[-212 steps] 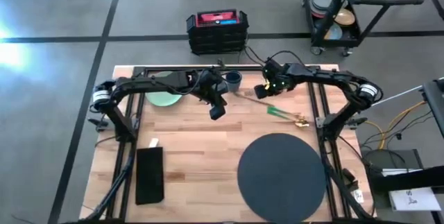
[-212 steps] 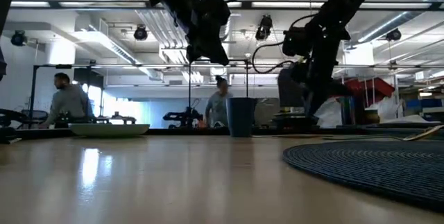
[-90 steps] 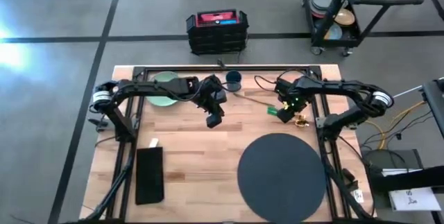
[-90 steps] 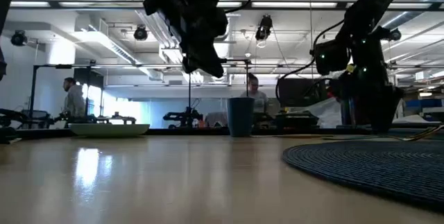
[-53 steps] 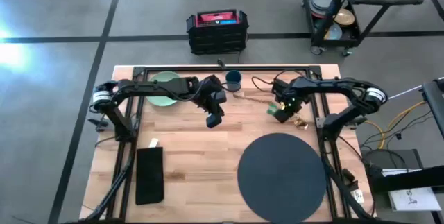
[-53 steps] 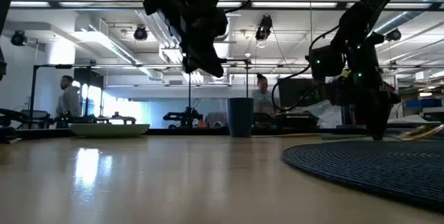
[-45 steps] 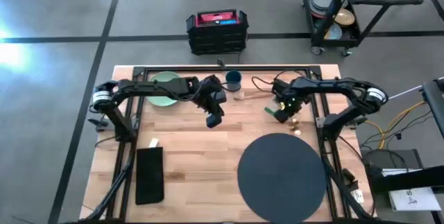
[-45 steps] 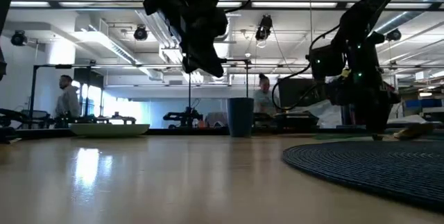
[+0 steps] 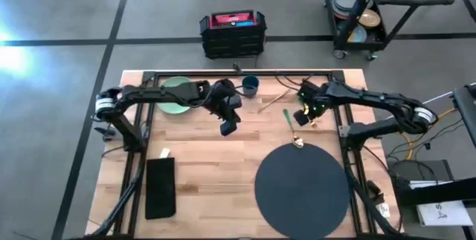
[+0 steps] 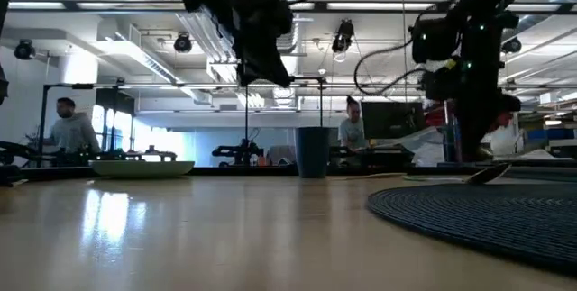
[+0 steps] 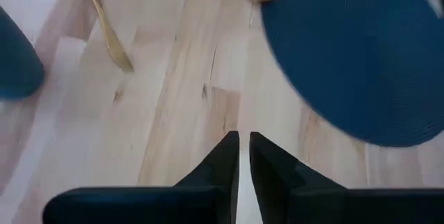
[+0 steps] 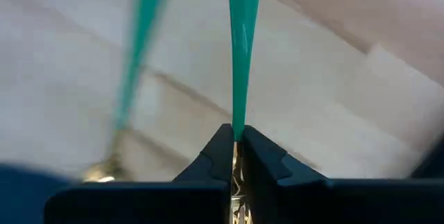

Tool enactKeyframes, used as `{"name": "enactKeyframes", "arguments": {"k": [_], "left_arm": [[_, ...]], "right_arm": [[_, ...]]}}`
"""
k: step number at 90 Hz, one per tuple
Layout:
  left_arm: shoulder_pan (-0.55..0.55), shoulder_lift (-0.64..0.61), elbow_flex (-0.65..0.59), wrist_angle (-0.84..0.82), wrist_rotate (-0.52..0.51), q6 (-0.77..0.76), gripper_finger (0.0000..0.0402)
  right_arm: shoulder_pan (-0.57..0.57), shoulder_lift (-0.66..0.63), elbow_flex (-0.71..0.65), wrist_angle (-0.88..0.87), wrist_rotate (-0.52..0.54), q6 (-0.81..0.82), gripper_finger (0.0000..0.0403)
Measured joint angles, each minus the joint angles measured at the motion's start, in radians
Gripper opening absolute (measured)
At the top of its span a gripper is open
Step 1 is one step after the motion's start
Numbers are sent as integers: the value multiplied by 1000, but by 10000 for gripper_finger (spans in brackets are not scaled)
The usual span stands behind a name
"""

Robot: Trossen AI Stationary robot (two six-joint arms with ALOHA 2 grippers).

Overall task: Set table place
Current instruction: Adjust the gold knife

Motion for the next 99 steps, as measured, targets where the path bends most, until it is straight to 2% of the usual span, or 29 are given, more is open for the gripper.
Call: {"name": "enactKeyframes", "arguments": {"k": [10, 22, 36, 49, 76, 90, 99], "left_arm": [[0, -64, 0, 47, 0, 0, 20], [0, -160, 0, 134, -2, 0, 22], [0, -260, 0, 227, -19, 8, 22], [0, -324, 0, 254, -56, 26, 22], [-2, -330, 0, 209, -62, 24, 22], [-2, -310, 0, 146, -54, 13, 22], [-3, -304, 0, 125, -34, -1, 21]], "right_arm": [[100, -4, 34, 44, -3, 68, 1], [230, 66, 90, 165, -2, 135, 1], [353, 246, 223, 247, -5, 129, 0], [423, 445, 420, 258, -24, 19, 0], [479, 808, 805, 254, -208, -181, 0], [487, 925, 931, 234, -375, -265, 0], [493, 978, 987, 220, -429, -301, 0]]}}
